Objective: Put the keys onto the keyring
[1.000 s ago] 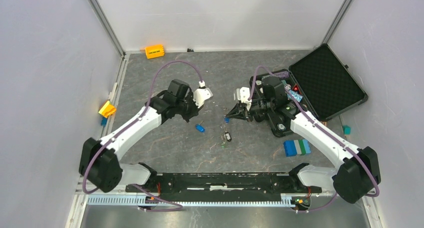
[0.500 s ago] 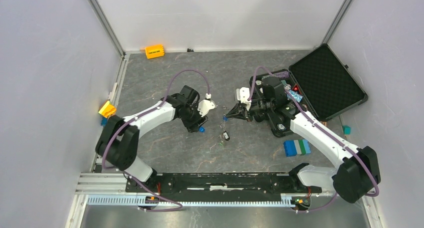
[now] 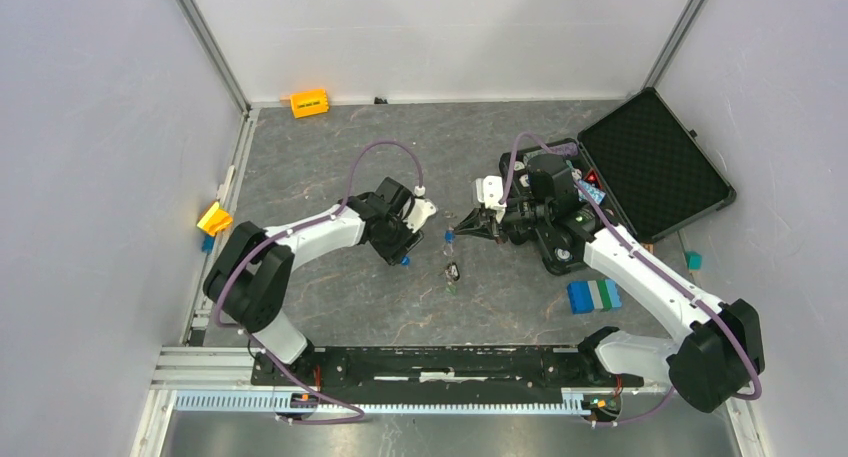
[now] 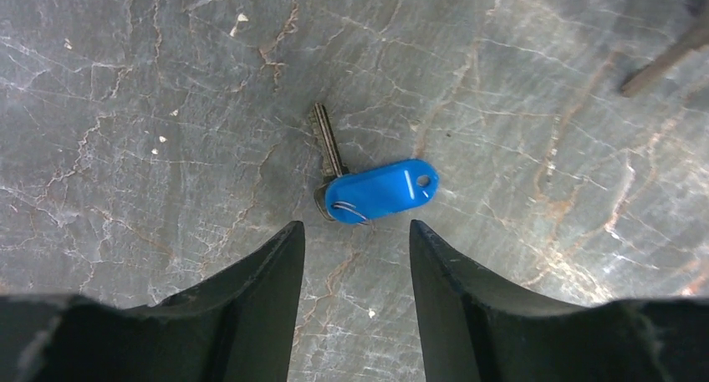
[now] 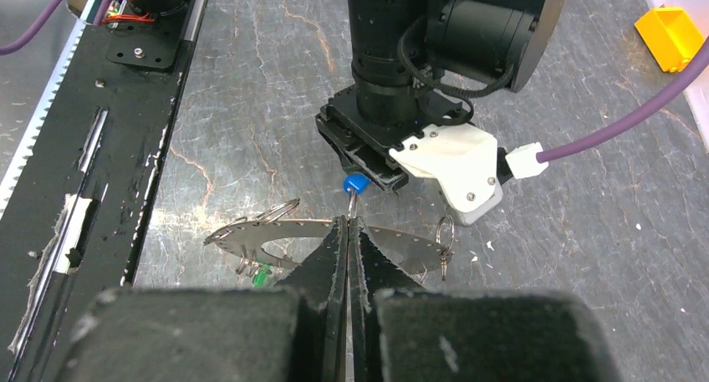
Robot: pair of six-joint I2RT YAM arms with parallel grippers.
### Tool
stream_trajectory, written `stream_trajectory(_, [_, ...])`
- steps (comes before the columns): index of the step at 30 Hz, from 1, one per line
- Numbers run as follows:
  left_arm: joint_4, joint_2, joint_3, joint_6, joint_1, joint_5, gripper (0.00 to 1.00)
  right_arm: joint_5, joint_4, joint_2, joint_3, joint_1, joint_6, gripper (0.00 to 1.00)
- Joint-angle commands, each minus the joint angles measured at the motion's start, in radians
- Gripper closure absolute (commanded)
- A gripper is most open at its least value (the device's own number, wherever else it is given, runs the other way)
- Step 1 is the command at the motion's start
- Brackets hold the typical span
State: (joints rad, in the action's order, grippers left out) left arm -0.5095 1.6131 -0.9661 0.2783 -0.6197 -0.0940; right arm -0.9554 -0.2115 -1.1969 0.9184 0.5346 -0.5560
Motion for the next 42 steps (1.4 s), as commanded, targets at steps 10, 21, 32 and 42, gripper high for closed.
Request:
stream_trajectory(10, [0.074, 0.059, -0.031, -0.060, -0.011, 0.131, 0.56, -0.008, 0.035, 0.025, -0.007, -0.004, -0.010, 1.00])
stream_trajectory(21, [0.088, 0.040, -0.011, -0.012, -0.001, 0.120, 0.61, -0.014, 0.040, 0.020, -0.015, -0.005, -0.008, 1.00])
stream_trajectory(32, [0.028, -0.015, -0.029, -0.014, 0.121, -0.101, 0.41, -0.019, 0.040, 0.008, -0.018, -0.004, -0.013, 1.00])
stream_trajectory(42, [0.034, 0.019, -0.048, -0.026, 0.128, -0.146, 0.44, -0.020, 0.038, 0.002, -0.017, -0.005, -0.016, 1.00])
